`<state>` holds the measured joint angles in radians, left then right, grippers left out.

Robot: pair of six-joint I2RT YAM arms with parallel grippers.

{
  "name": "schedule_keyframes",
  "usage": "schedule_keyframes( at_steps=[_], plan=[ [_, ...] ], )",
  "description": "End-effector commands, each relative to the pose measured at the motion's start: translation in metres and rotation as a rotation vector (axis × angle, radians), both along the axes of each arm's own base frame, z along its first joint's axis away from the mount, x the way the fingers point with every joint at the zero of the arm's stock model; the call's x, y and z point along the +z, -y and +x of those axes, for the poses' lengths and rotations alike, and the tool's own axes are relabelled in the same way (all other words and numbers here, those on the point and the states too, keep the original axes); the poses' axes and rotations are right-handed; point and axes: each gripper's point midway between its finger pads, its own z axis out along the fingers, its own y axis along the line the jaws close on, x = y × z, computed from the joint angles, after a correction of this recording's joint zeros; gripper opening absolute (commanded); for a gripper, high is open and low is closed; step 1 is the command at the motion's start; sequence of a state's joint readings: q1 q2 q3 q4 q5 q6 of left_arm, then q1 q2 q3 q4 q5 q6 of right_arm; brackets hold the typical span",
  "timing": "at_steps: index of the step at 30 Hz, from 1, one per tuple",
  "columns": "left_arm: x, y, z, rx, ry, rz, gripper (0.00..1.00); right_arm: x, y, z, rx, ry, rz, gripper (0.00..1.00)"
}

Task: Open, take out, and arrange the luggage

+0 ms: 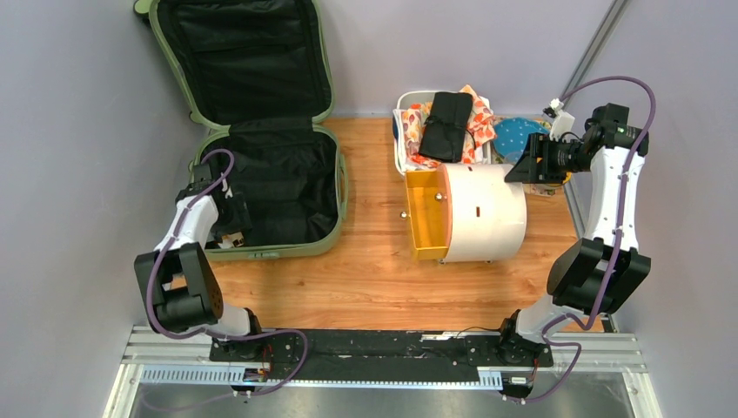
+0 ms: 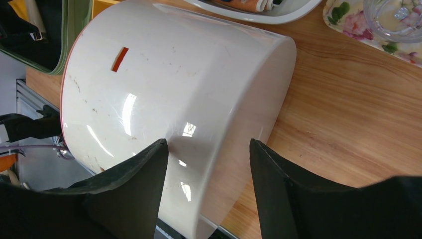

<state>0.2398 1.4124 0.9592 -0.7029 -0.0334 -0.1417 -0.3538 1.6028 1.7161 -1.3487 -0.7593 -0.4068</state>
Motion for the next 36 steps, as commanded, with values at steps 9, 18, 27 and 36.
schedule_keyframes(
  at_steps=[9, 18, 27, 36],
  plan=[
    [-0.026, -0.019, 0.019, 0.144, -0.036, 0.039, 0.73, -0.005, -0.004, -0.038, 0.0, -0.165, -0.014, 0.63],
    [-0.018, 0.01, 0.059, 0.087, 0.064, -0.143, 0.37, -0.006, -0.004, -0.037, 0.003, -0.165, -0.013, 0.63],
    [0.052, 0.064, 0.083, -0.137, 0.273, -0.134, 0.0, -0.003, -0.007, -0.04, 0.007, -0.155, -0.001, 0.63],
    [0.14, 0.199, 0.103, -0.398, 0.442, -0.333, 0.0, -0.004, -0.007, -0.04, 0.007, -0.153, -0.008, 0.63]
  ],
)
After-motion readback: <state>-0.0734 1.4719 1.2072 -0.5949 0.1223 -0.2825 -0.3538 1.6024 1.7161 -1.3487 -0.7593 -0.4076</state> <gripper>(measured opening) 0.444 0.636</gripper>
